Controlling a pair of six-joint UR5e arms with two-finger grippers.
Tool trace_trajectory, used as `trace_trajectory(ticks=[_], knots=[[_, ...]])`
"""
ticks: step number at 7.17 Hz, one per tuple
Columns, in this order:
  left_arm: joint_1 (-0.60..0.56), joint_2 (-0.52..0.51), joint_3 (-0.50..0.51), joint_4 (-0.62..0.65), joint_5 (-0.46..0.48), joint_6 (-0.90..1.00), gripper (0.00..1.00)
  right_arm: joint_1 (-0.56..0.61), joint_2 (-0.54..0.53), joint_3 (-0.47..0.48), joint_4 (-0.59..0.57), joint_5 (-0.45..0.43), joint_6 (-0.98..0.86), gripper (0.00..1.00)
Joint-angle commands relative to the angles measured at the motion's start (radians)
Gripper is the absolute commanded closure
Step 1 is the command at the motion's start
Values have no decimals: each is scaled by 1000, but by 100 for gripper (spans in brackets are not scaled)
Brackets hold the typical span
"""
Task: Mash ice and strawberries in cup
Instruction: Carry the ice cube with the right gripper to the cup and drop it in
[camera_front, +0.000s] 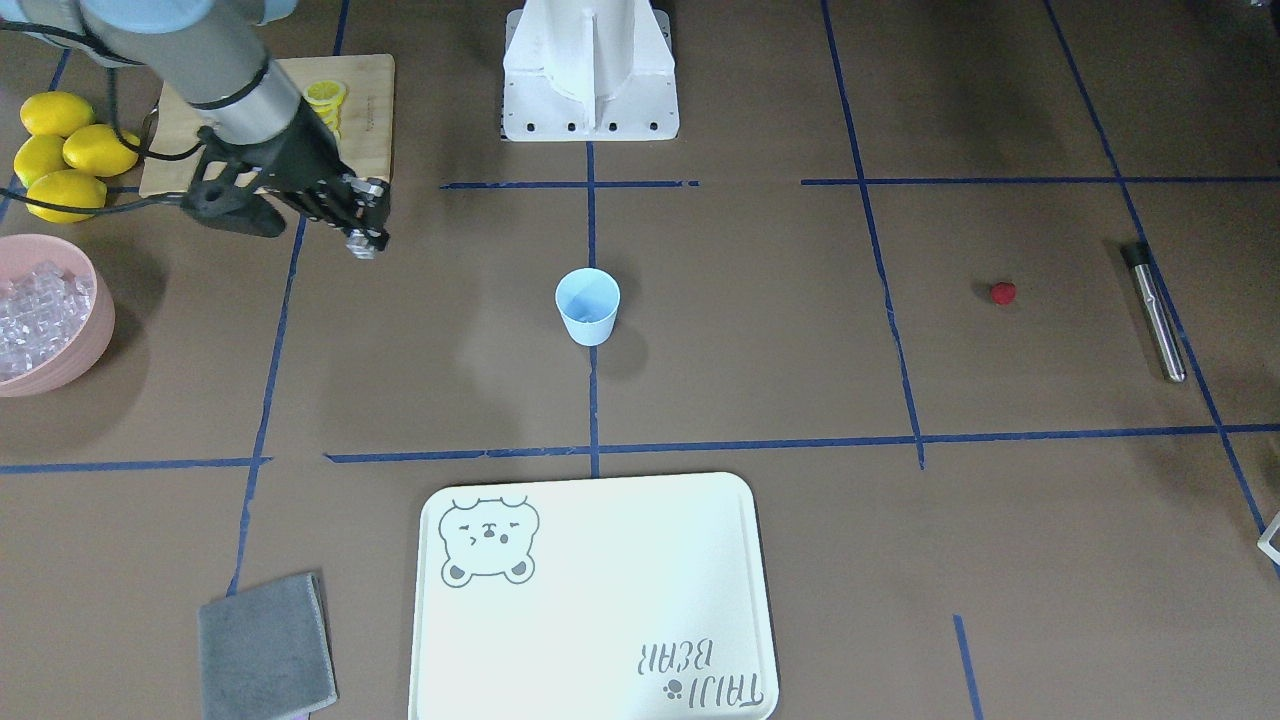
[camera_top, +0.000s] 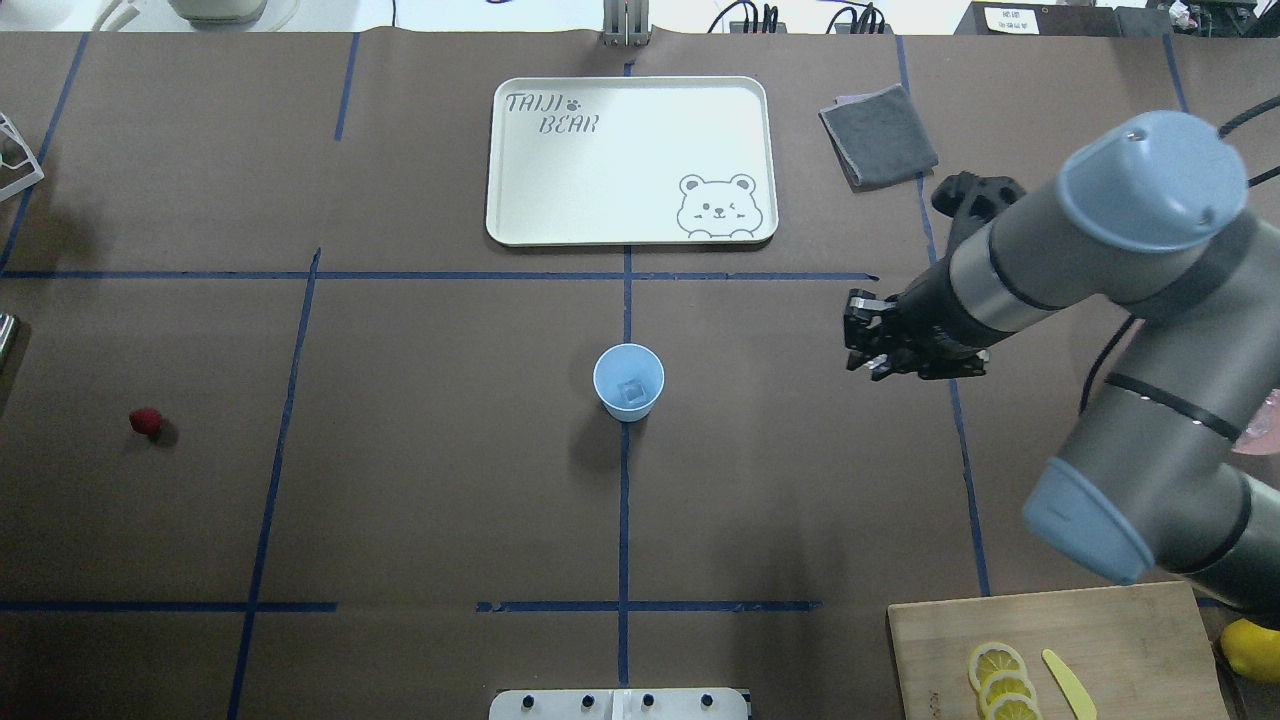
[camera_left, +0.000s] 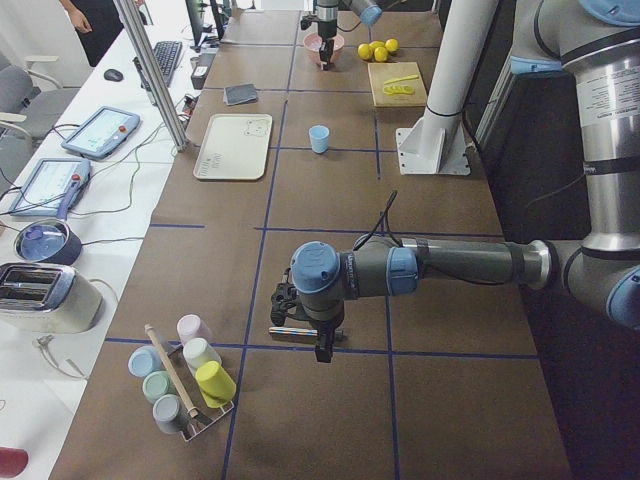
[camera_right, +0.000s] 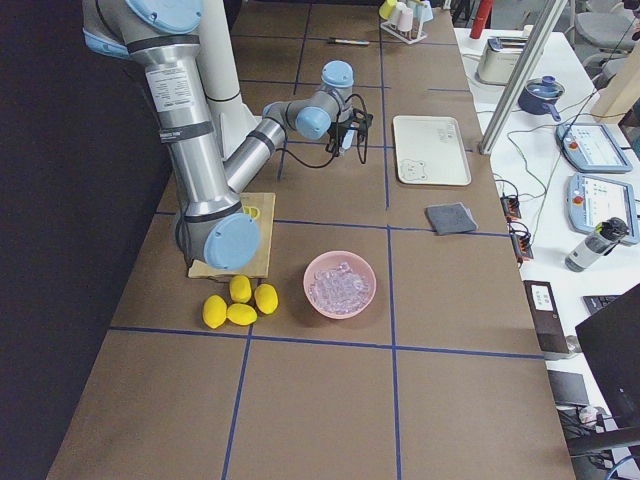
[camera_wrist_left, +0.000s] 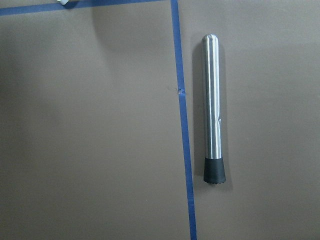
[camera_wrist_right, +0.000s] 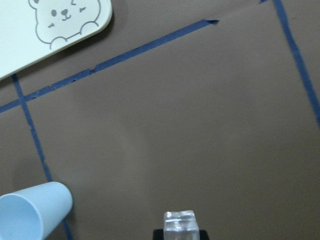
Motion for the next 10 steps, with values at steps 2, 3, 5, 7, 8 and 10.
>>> trace_trajectory(ticks=[2,3,5,7,8,10], knots=[[0,-2,0,0,0,-2,0,-90,288,-228,5,-99,273,100],[0,-2,-3,0,0,-2,0,-91,364,-323,23,-101,319,100],[0,-2,-3,0,0,-1,0,-125,372,-389,113,-102,347,97],[0,-2,-3,0,0,-1,0,-137,372,-409,141,-108,364,83],[0,0,-3,0,0,-1,0,-142,370,-409,140,-108,364,66],[0,0,-1,0,0,-1,0,-150,361,-409,138,-110,364,50]])
